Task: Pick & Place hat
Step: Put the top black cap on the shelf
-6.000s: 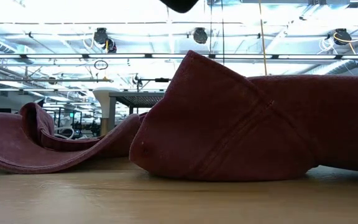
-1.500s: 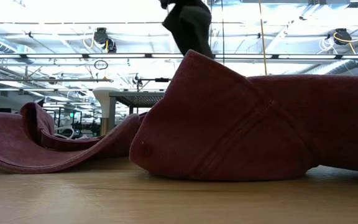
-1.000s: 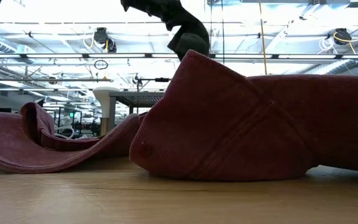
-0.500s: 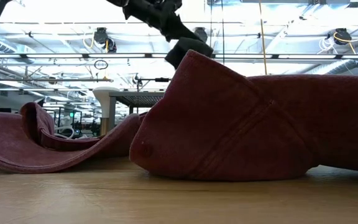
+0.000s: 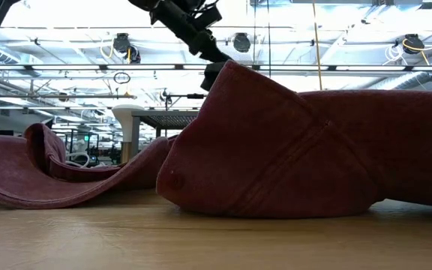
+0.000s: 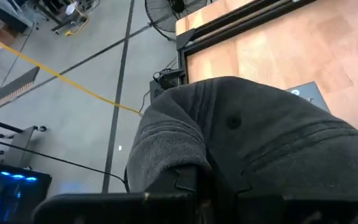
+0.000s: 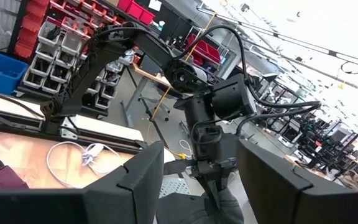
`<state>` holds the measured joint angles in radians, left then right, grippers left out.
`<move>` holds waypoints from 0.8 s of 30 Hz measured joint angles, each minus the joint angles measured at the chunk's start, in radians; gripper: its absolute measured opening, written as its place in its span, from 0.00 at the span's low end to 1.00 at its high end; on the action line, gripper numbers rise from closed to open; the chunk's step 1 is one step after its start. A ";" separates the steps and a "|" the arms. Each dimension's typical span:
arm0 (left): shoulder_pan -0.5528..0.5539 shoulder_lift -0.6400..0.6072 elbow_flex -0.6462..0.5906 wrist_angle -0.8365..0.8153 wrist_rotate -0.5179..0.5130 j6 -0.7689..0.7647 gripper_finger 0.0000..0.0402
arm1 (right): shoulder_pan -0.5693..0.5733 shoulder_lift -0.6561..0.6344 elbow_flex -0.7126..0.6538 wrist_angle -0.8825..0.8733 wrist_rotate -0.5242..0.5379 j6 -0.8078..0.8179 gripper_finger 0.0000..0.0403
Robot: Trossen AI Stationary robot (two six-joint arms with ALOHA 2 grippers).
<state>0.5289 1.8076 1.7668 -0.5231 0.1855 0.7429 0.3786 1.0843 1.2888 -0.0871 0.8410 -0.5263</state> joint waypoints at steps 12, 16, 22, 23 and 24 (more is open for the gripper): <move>-0.006 0.000 -0.017 -0.085 -0.065 0.011 0.04 | 0.000 0.000 0.000 0.000 0.000 -0.013 0.48; -0.010 0.017 -0.017 -0.074 -0.101 0.011 0.04 | 0.000 0.000 0.000 0.000 0.000 -0.012 0.48; -0.025 0.072 -0.018 -0.101 -0.134 0.004 0.05 | 0.000 0.000 0.000 0.000 0.000 -0.012 0.48; -0.029 0.078 -0.018 -0.103 -0.157 0.000 0.04 | 0.000 0.000 0.000 0.000 0.000 -0.012 0.48; -0.034 0.082 -0.018 -0.103 -0.185 -0.008 0.04 | 0.000 0.000 0.000 0.000 -0.001 -0.012 0.48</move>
<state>0.4945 1.8894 1.7485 -0.6259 0.0002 0.7353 0.3782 1.0843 1.2888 -0.0872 0.8402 -0.5382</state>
